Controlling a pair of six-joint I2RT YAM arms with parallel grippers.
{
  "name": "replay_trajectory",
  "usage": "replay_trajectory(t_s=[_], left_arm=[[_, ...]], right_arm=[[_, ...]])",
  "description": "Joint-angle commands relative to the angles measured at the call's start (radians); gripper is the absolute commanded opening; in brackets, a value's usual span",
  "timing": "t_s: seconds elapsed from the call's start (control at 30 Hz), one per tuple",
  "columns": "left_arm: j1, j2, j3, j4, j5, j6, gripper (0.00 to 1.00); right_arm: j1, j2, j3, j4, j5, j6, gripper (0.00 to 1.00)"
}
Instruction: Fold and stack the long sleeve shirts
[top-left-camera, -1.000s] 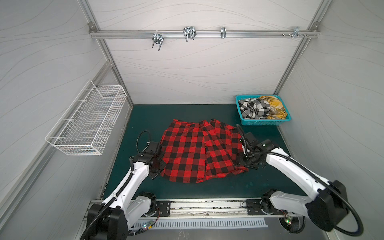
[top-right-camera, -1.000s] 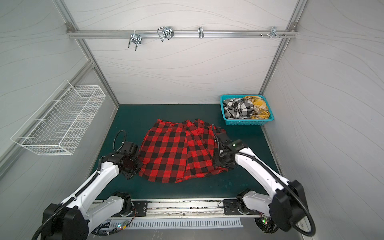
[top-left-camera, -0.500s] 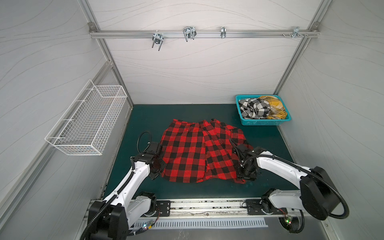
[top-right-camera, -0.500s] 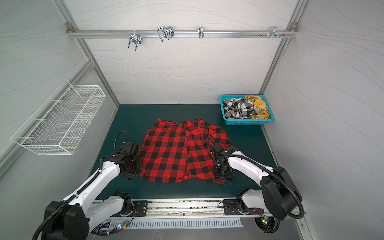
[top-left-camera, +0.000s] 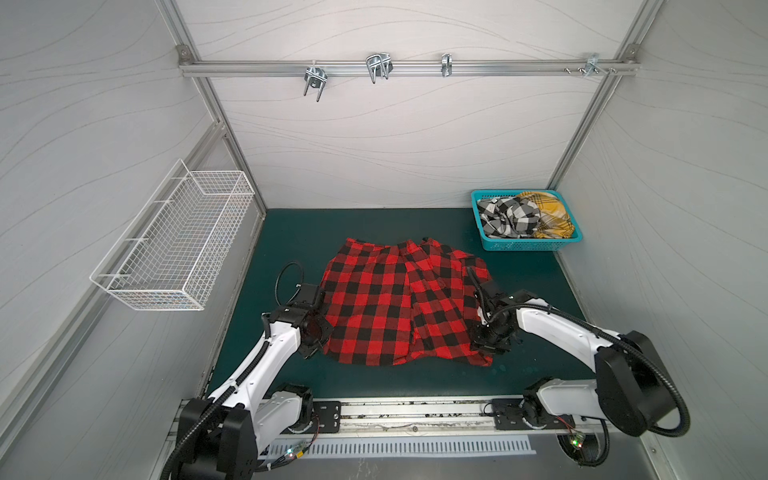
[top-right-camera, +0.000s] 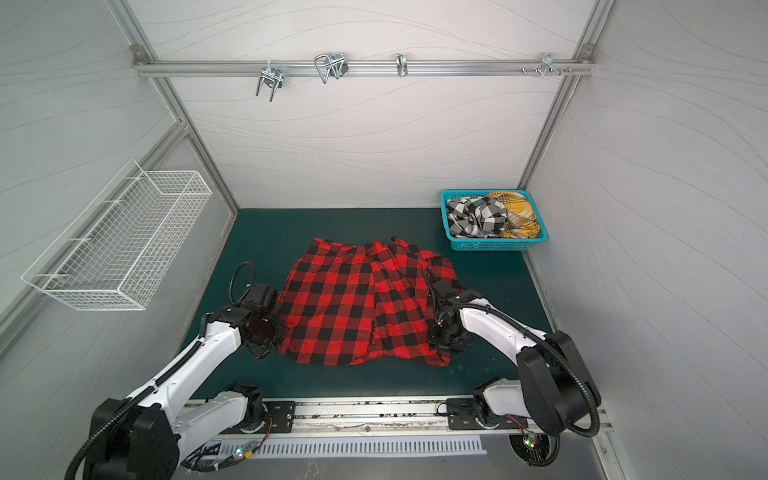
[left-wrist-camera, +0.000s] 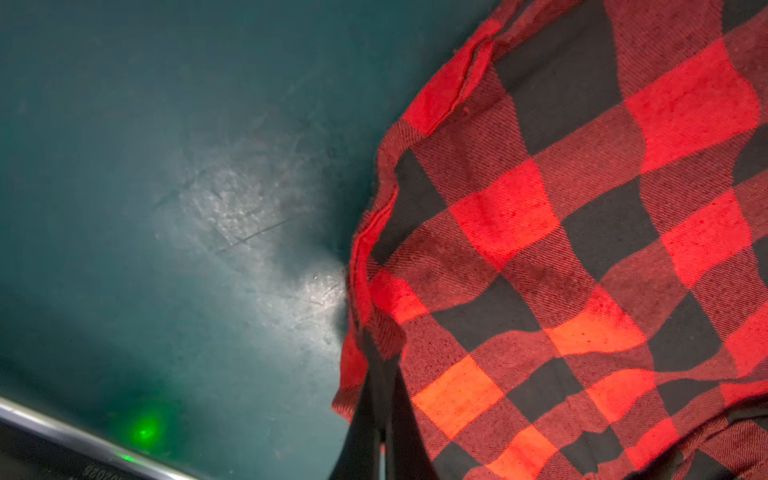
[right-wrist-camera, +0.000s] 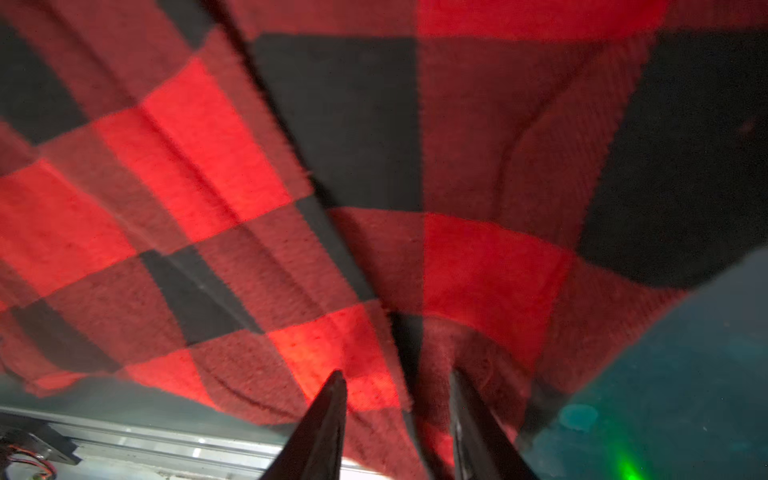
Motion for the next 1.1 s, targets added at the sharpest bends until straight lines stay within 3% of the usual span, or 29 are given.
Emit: replay_trajectory(t_s=[0.0,0.1,0.33,0.5,0.7,0.83,1.07], left_arm=[[-0.002,0.009,0.002,0.01,-0.004,-0.003,0.0],[-0.003,0.012,-0.004,0.018,-0.004,-0.008,0.0],[-0.003,0.029,0.002,0.013,-0.006,0.0,0.0],[-0.022,-0.002,0.056,-0.062,-0.053,0.018,0.0],[-0.026,-0.043,0.14,-0.132,-0.079,0.028,0.0],[-0.026,0.006,0.228,-0.101,-0.084,0.045,0.0],[-0.026,0.297,0.483,-0.021,-0.101,0.096,0.0]], right_arm=[[-0.017,0.011,-0.019,0.016,-0.035,-0.006,0.43],[-0.019,0.02,-0.026,0.033,-0.064,-0.009,0.36],[-0.021,-0.035,0.009,-0.009,-0.056,-0.014,0.01],[-0.028,-0.177,0.066,-0.088,-0.014,0.007,0.0],[-0.141,-0.29,0.108,-0.106,-0.058,-0.004,0.0],[-0.209,-0.235,0.152,-0.071,-0.102,-0.04,0.0],[-0.308,-0.053,0.344,0.036,-0.114,-0.071,0.0]])
